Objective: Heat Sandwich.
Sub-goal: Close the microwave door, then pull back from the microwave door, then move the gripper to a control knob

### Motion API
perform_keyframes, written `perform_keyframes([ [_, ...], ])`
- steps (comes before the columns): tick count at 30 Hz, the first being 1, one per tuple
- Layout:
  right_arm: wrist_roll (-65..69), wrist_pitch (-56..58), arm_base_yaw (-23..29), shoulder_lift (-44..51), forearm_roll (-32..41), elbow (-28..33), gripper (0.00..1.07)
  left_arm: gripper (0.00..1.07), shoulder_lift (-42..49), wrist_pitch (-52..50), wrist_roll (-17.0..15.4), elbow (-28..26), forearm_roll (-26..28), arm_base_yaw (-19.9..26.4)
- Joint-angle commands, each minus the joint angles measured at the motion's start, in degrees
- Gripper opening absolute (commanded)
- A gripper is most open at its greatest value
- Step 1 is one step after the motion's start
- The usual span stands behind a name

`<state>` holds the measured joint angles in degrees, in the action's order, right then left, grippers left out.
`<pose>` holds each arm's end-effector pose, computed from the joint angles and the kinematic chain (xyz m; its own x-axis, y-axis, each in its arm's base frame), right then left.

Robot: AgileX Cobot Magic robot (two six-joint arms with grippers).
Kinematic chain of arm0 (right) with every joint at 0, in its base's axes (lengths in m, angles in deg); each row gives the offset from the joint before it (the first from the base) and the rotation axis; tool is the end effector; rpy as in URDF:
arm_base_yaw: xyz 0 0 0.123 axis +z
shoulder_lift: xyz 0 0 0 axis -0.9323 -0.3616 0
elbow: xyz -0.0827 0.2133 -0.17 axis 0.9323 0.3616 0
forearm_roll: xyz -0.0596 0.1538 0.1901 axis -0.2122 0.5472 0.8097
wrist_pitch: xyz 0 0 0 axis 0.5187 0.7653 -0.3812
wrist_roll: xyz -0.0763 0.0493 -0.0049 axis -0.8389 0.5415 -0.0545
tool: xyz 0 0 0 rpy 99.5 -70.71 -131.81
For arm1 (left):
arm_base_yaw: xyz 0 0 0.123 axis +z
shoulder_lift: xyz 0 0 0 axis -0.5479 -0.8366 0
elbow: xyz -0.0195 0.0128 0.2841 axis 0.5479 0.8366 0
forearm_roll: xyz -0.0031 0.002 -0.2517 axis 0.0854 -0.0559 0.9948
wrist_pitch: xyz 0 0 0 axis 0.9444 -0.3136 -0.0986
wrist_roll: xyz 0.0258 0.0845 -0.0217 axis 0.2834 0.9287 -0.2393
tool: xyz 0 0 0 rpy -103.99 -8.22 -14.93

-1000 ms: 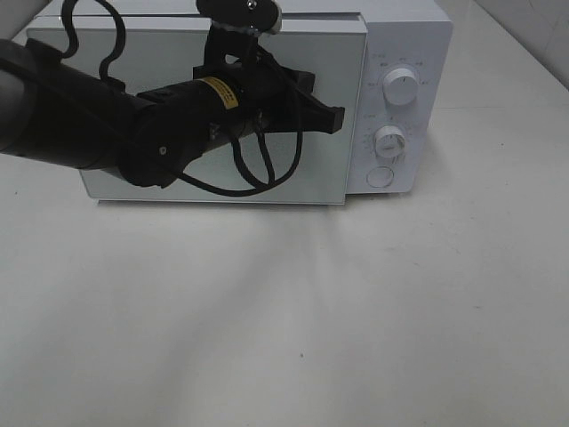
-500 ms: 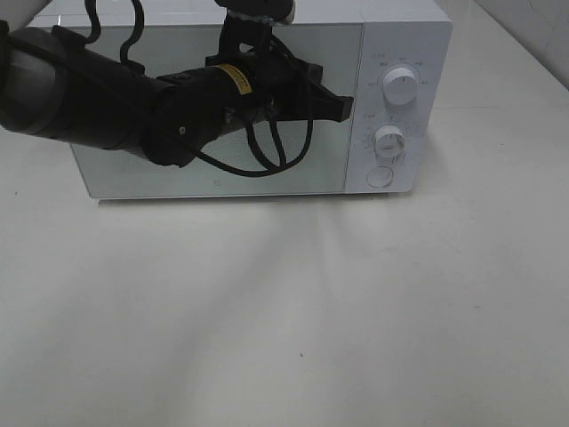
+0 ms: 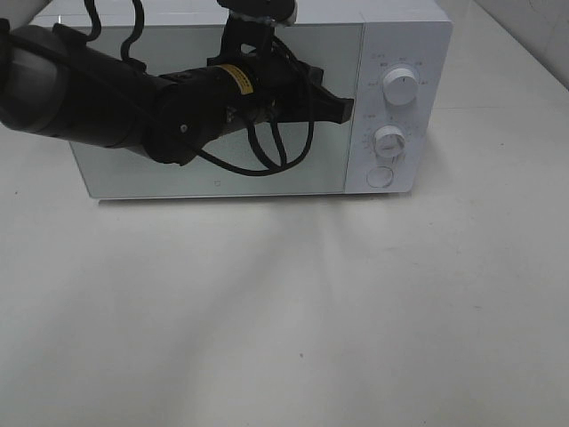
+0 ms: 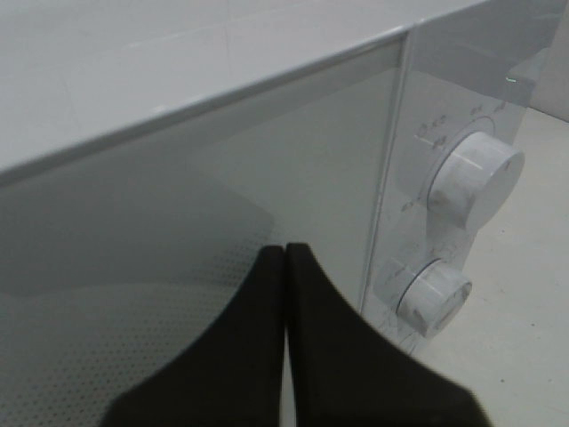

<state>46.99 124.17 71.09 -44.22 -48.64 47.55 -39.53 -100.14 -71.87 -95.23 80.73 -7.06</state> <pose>-0.0053 -0.0112 0.2812 -0.4241 0.0069 -0.9056 0.0810 0.9963 -0.0304 0.3508 -0.2923 0.1889 -0.2059 0.1485 -0.9672 0.6114 0.7912 -0.0087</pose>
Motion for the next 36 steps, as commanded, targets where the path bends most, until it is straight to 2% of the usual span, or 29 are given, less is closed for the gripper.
perform_keyframes([
  [1,-0.46,-0.17,-0.34,1.6,0.06,0.11,0.76,0.0,0.06,-2.12,-0.11,-1.03,4.3,1.89],
  [16,-0.46,-0.17,-0.34,1.6,0.06,0.11,0.76,0.0,1.72,-1.15,-0.11,-0.8,4.07,0.69],
  [24,-0.46,-0.17,-0.34,1.6,0.06,0.11,0.76,0.0,2.98,3.61,-0.06,-0.29,3.72,-1.89],
  [27,-0.46,-0.17,-0.34,1.6,0.06,0.11,0.76,0.0,4.98,2.35,1.55,3.04,3.67,-3.55],
  [29,-0.46,-0.17,-0.34,1.6,0.06,0.11,0.76,0.0,5.56,1.95,1.83,4.07,3.67,-3.78],
  [30,-0.46,-0.17,-0.34,1.6,0.06,0.11,0.76,0.0,7.16,1.72,1.83,6.7,3.72,-4.53],
  [34,-0.46,-0.17,-0.34,1.6,0.06,0.11,0.76,0.0,9.68,1.95,1.83,10.37,3.78,-5.56],
  [36,-0.46,-0.17,-0.34,1.6,0.06,0.11,0.76,0.0,12.2,2.18,1.78,13.87,3.95,-6.47],
])
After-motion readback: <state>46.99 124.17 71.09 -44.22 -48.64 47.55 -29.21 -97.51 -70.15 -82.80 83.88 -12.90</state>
